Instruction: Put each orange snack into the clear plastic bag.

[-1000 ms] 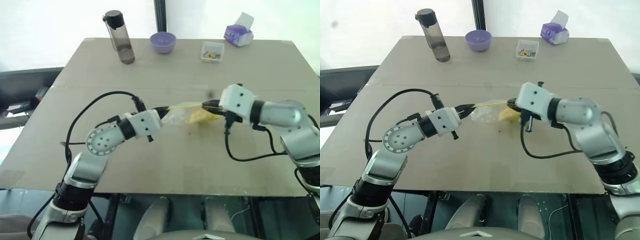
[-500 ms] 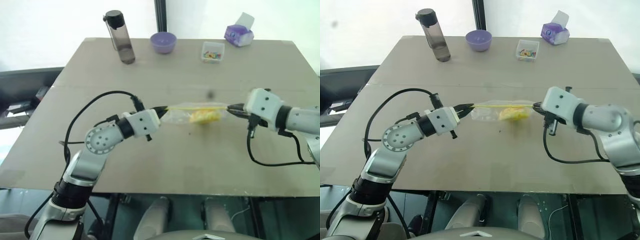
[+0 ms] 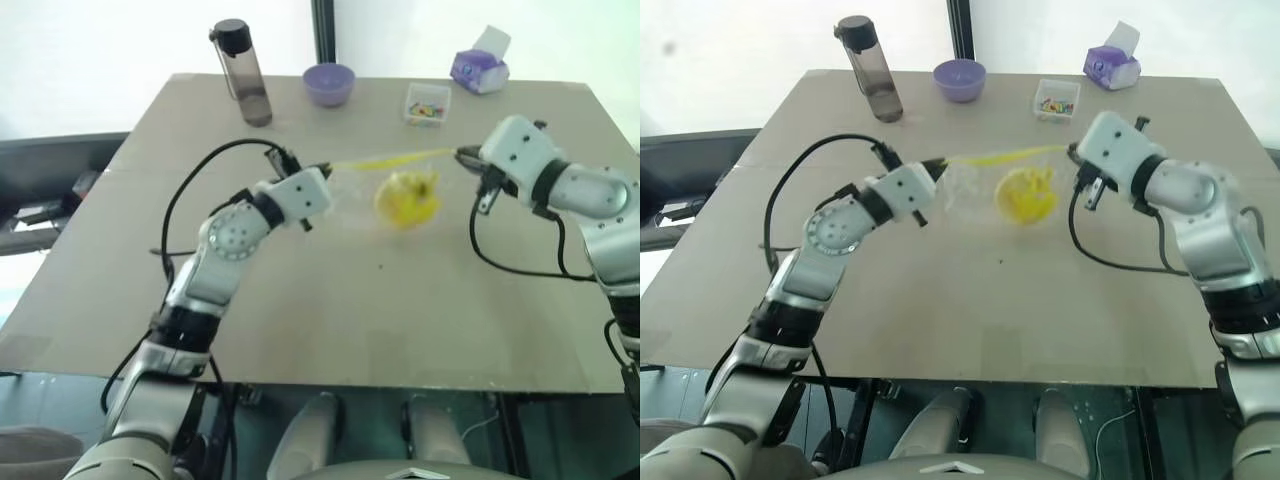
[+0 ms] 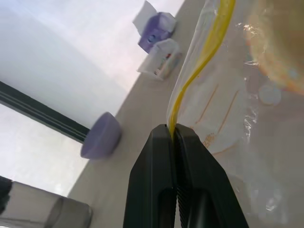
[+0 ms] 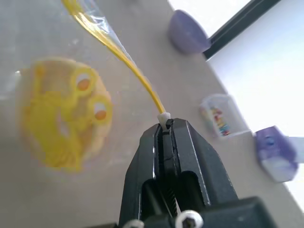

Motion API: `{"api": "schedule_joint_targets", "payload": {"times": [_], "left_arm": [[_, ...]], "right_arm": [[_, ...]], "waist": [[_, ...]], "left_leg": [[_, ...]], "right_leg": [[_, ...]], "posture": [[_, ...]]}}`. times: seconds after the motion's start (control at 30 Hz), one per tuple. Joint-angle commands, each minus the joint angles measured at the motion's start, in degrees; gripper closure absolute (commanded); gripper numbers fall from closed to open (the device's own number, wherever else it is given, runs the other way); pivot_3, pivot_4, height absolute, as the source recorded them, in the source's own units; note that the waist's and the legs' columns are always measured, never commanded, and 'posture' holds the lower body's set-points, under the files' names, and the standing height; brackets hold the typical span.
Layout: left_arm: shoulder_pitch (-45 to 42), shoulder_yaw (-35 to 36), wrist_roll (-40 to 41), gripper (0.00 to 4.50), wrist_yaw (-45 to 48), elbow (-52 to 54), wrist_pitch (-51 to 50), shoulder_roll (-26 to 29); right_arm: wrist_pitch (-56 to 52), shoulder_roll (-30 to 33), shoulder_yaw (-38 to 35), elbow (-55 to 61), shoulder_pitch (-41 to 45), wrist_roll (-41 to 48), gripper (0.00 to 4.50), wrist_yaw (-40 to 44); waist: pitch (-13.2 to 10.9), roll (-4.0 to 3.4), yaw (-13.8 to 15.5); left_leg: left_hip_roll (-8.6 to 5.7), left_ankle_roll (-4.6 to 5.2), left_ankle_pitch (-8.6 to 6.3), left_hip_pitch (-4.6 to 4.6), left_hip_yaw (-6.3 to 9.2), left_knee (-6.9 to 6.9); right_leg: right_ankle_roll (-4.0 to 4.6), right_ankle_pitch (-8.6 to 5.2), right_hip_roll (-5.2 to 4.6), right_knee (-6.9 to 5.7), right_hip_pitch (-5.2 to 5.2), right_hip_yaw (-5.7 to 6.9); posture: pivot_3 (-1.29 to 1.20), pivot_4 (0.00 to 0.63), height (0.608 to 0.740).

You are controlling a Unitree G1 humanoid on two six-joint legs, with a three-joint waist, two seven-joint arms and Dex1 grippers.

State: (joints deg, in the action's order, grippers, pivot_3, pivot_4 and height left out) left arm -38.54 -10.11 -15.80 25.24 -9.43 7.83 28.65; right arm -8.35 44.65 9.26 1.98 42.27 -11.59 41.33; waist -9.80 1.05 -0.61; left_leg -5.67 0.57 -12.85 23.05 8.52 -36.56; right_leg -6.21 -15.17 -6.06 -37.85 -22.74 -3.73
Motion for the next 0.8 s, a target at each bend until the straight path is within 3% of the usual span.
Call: {"api": "schedule_joint_targets", "payload": {"times": [0.03,0.13,0.27,0.37,0.47,0.57,0.6,0.63,0.7,0.8], "left_arm": [[-4.12,0.78,-0.50,4.43,-3.02,-3.64,4.25,-1.03],[-1.39,0.90,1.97,4.43,-0.15,-1.02,5.49,-0.47],[9.20,1.09,5.30,4.43,5.99,8.90,1.13,2.03],[17.82,1.59,8.56,3.66,10.42,16.48,-3.51,3.68],[26.29,1.81,11.50,2.27,14.23,23.28,-7.47,5.97],[30.29,2.72,12.07,0.80,14.89,26.25,-9.22,7.27],[31.59,3.52,12.59,0.35,14.85,26.92,-9.92,7.46],[33.55,4.91,14.60,0.13,15.27,27.95,-11.90,7.65],[36.87,7.81,18.83,0.13,15.79,30.21,-15.67,7.50],[42.02,12.86,24.73,0.13,15.80,34.54,-21.31,7.13]], "right_arm": [[2.27,0.10,-1.99,-2.07,2.83,-1.23,4.45,-2.22],[1.77,1.00,-3.79,1.91,-0.22,0.57,4.45,-0.72],[-4.49,2.45,-6.25,12.58,-11.04,4.60,4.45,3.61],[-9.72,3.06,-7.77,19.79,-19.78,7.84,4.50,6.00],[-14.90,3.04,-9.63,26.31,-28.13,11.62,3.50,7.52],[-19.85,2.21,-12.25,30.14,-33.91,16.51,2.03,8.45],[-22.02,1.55,-13.79,31.09,-36.00,19.00,1.98,8.68],[-23.07,0.92,-15.89,31.49,-38.89,21.14,1.98,8.87],[-23.62,-0.72,-20.17,31.51,-43.17,25.03,1.98,8.97],[-24.36,-3.14,-27.82,30.48,-48.45,31.24,1.98,9.61]], "waist": [[0.06,0.03,-0.08],[0.08,0.04,-0.53],[0.08,0.00,-1.81],[0.07,-0.01,-1.88],[0.10,-0.06,-1.67],[-0.09,-0.19,-1.11],[-0.09,-0.19,-0.75],[-0.09,-0.20,-0.38],[-0.07,-0.22,-0.08],[-0.05,-0.23,-0.05]], "left_leg": [[-0.01,0.00,0.01,0.22,0.03,0.00],[-0.02,0.00,0.01,1.05,-0.09,-0.17],[-0.02,0.09,-0.05,1.26,-0.16,-0.07],[-0.06,0.09,-0.05,1.75,-0.15,-0.27],[-0.03,0.09,-0.05,1.58,-0.16,-0.49],[-0.04,0.37,-0.22,1.04,-0.21,-0.56],[0.02,0.38,-0.22,0.69,-0.20,-0.59],[0.09,0.37,-0.23,0.35,-0.18,-0.61],[0.28,0.37,-0.26,-0.35,-0.13,-0.54],[0.35,0.39,-0.27,-0.34,-0.07,-0.53]], "right_leg": [[0.00,0.00,-0.02,0.08,-0.19,0.00],[0.01,0.01,-0.13,-0.08,-1.17,0.04],[0.02,0.00,-0.28,-0.08,-1.44,0.32],[0.03,0.01,-0.31,-0.27,-2.00,0.35],[0.06,0.03,-0.27,-0.62,-1.85,0.31],[0.20,0.15,-0.25,-0.73,-1.35,0.29],[0.20,0.15,-0.19,-0.68,-0.97,0.32],[0.20,0.14,-0.15,-0.62,-0.56,0.37],[0.18,0.11,-0.04,-0.29,0.25,0.51],[0.20,0.15,0.01,-0.11,0.35,0.59]], "posture": [[0.00,0.150,0.739],[0.00,0.150,0.739],[0.00,0.150,0.739],[0.00,0.150,0.739],[0.00,0.150,0.739],[0.00,0.150,0.739],[0.00,0.150,0.739],[0.00,0.150,0.739],[0.00,0.150,0.739],[0.00,0.150,0.739]]}}
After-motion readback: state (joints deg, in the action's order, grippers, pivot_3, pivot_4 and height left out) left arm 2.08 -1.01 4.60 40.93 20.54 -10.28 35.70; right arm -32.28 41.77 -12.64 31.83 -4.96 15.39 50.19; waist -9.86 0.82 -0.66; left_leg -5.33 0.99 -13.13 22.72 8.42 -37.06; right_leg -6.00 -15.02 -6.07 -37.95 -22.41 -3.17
